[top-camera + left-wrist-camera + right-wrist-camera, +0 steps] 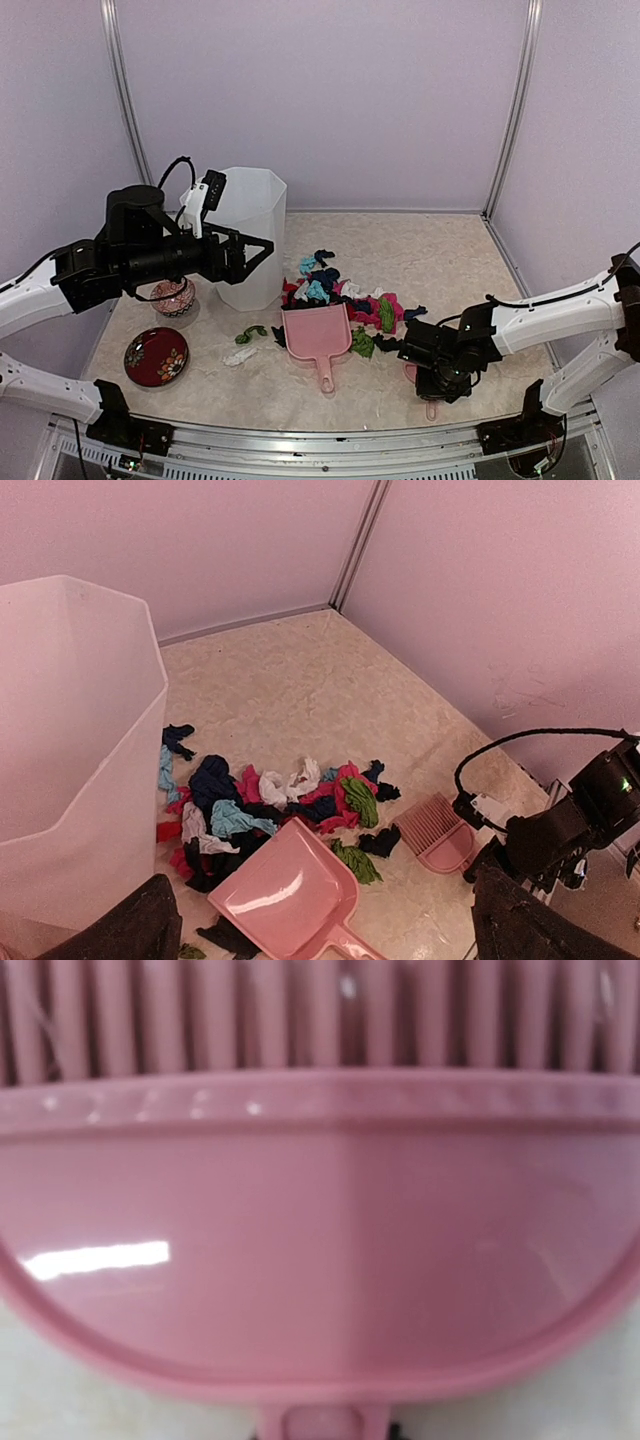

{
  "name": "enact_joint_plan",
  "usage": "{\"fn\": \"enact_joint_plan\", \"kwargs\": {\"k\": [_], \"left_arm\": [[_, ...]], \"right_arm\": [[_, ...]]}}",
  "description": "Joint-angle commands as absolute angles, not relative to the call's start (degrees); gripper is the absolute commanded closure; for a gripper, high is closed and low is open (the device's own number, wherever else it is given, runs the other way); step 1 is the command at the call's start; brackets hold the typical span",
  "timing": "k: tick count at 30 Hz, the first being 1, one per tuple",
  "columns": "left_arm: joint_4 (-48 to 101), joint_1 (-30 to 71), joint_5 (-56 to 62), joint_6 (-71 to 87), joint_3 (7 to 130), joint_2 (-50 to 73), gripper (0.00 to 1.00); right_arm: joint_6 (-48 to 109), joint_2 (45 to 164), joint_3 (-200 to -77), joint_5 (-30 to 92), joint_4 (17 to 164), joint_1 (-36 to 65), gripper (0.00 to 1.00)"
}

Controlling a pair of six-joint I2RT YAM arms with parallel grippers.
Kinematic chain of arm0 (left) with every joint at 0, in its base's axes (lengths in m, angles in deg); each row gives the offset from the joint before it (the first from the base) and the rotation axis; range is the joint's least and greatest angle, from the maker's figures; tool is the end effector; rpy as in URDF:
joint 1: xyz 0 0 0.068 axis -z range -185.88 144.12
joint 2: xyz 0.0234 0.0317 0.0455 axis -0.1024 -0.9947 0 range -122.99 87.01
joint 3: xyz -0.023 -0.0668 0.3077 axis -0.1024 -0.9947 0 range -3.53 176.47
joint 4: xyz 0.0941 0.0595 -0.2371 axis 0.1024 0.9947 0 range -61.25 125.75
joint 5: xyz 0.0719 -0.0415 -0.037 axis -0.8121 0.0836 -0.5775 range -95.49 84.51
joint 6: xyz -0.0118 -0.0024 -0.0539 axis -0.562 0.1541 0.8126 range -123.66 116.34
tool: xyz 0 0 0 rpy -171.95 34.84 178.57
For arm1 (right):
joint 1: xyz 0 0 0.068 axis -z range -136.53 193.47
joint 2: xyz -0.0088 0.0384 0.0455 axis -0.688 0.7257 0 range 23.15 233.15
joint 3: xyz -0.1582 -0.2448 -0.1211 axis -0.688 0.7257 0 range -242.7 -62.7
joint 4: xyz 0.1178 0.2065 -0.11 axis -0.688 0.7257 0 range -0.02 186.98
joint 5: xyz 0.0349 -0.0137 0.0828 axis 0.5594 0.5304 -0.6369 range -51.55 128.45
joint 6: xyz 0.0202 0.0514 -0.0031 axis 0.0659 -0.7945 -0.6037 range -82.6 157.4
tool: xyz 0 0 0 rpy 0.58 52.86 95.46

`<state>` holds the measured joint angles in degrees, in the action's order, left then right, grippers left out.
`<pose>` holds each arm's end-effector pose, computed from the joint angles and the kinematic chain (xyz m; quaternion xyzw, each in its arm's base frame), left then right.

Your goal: Sweep away the paper scraps from the table

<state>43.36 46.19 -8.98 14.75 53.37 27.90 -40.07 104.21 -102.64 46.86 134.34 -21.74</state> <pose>0.1347 -0.1691 0.3962 0.2150 0.7734 -0.3239 0.5007 0.0911 0.1841 0.1908 0.1093 0.9905 0.0138 0.0820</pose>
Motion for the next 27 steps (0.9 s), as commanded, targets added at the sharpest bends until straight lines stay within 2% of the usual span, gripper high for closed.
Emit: {"fn": "enact_joint_plan", "kwargs": {"k": [1, 9, 13, 19, 27], "left_arm": [[43.2, 45.7, -10.2, 15.7, 53.4, 27.5, 0.01], [43.4, 44.0, -9.0, 17.2, 54.2, 26.1, 0.01], [44.6, 43.2, -8.1, 19.7, 55.1, 24.7, 0.01], [45.6, 43.3, -3.4, 21.8, 55.9, 23.1, 0.01], [44.2, 45.0, 2.8, 25.9, 53.6, 22.5, 0.01]], "right_arm": [[-39.6, 102.7, -101.4, 49.4, 134.5, -22.3, 1.00], [-38.8, 96.4, -101.9, 54.1, 139.8, -22.3, 1.00], [-32.7, 93.1, -104.9, 58.9, 141.4, -22.3, 1.00], [-8.5, 88.0, -106.6, 60.9, 129.0, -22.3, 1.00], [23.2, 88.9, -106.0, 51.8, 107.2, -23.4, 1.00]]}}
